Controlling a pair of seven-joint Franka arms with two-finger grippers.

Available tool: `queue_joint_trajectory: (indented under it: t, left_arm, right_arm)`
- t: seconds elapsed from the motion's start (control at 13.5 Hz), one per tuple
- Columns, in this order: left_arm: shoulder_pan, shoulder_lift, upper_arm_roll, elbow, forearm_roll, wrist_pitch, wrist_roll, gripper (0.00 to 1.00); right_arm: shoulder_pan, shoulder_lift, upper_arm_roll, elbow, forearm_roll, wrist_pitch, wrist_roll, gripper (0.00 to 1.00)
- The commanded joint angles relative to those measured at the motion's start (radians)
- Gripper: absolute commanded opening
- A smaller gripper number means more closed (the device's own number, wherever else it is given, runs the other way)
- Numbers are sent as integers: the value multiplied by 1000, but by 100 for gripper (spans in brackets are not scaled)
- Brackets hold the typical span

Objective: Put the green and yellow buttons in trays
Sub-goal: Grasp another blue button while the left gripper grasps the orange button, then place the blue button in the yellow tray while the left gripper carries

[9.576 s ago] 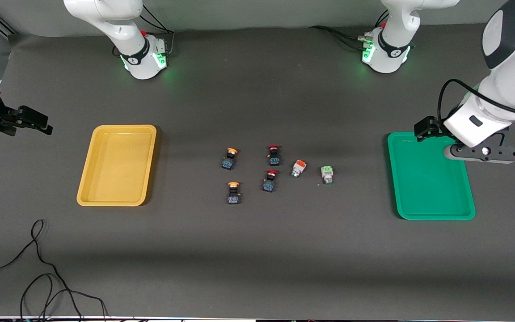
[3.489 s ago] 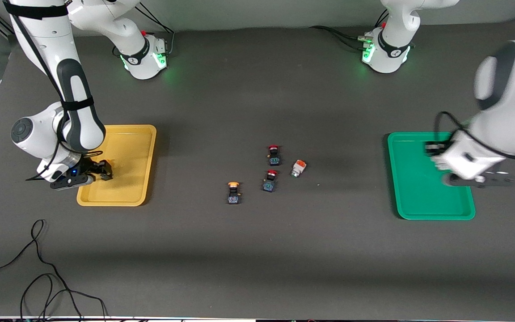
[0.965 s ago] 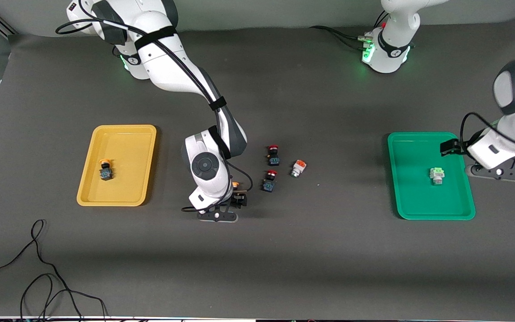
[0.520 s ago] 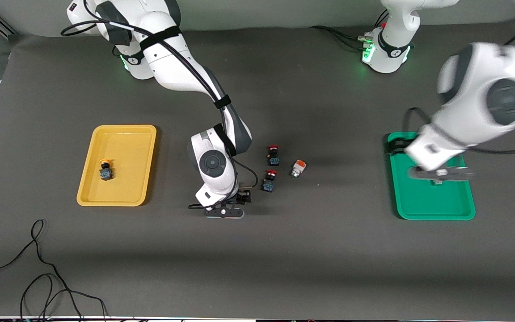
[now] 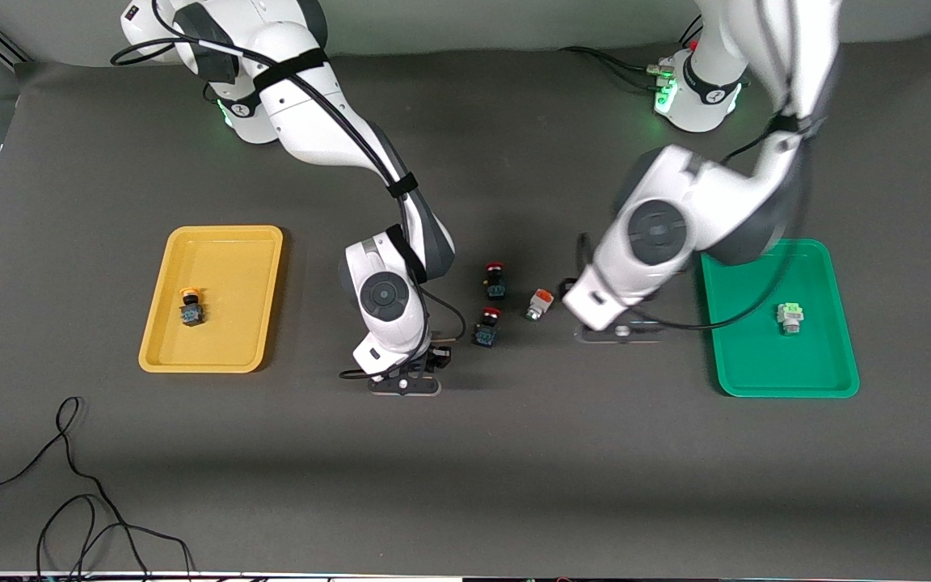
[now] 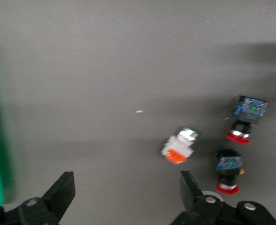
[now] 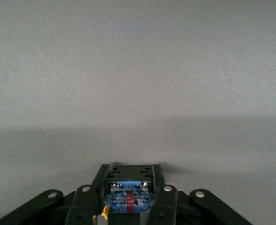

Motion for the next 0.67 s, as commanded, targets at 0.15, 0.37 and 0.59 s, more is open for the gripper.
queue_joint_trajectory:
  t: [0.15,0.37,0.59]
  left_arm:
    - [-112,146,17,-3,-3,140,-52,100]
    - [-131,203,19,-8,4,191,-50,100]
    - [-129,218,19,-12,17,196,-34,100]
  right_arm:
    - [-24,-202,-23,8,-19,-242,-23,30]
    - [-24,-301,-92,-21,-19,-385,-123,30]
    - [-20,-450,-177,-188,-19,-416,-343,30]
